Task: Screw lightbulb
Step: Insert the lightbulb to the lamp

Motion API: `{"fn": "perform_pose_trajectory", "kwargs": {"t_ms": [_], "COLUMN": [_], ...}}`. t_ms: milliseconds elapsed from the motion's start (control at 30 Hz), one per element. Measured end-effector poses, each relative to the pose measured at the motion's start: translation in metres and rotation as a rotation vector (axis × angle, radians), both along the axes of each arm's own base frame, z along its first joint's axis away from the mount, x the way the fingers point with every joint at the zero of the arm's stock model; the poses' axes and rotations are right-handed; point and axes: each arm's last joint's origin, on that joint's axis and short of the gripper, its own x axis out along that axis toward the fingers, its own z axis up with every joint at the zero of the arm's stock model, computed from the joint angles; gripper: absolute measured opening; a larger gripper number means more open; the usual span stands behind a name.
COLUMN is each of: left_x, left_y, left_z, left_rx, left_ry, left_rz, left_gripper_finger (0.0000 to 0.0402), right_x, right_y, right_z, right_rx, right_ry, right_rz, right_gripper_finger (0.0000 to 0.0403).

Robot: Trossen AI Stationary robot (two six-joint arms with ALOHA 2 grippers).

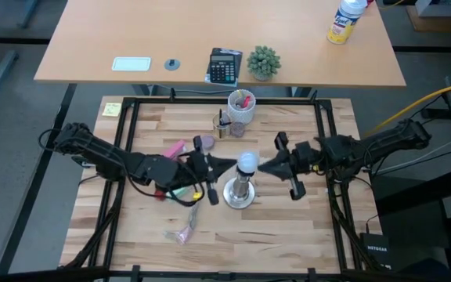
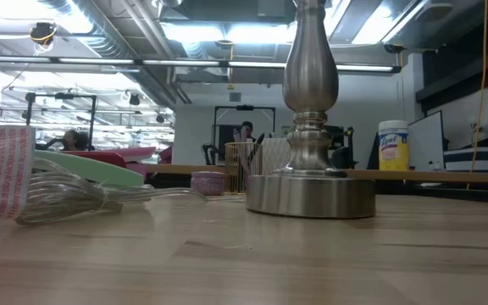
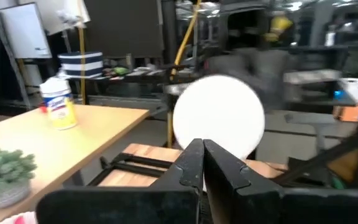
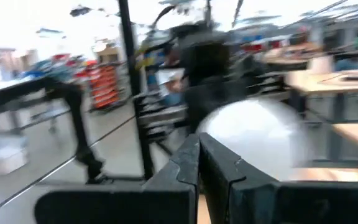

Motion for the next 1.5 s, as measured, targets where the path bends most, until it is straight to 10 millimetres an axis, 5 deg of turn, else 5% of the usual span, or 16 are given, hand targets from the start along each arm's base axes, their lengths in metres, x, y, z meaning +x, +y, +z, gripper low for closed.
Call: {"fn": "perform_pose_trajectory", "kwargs": {"t_ms": [333,567,1000,1500], "left_x": [-0.001,-0.019,-0.019,-0.006], "left_y": [-0.001,-0.007,-0.013,-0.006], "left_z": [-0.002,0.013,0.018,0.004], "left_rx": [0.014,0.07,0.048,0.0], "left_ry": [0.015,0.005,-0.034,0.009], "left_rz": [0.065,0.148,-0.166,-0.172], "left_gripper_finger": [0.0003,0.0003,0.0003,0.0003], "right_x": [0.0,-0.008,-0.006,0.004], "right_y": [0.0,-0.002,-0.01,-0.006], "right_z": [-0.001,0.01,0.008,0.0], "right_rx": [-0.005,0.001,-0.047,-0.062], "right_ry": [0.002,-0.07,-0.051,-0.02], "right_rz": [0.023,0.028,-0.25,-0.253], "right_gripper_finger": [0.0014,0.0014,0.0014,0.0014]}}
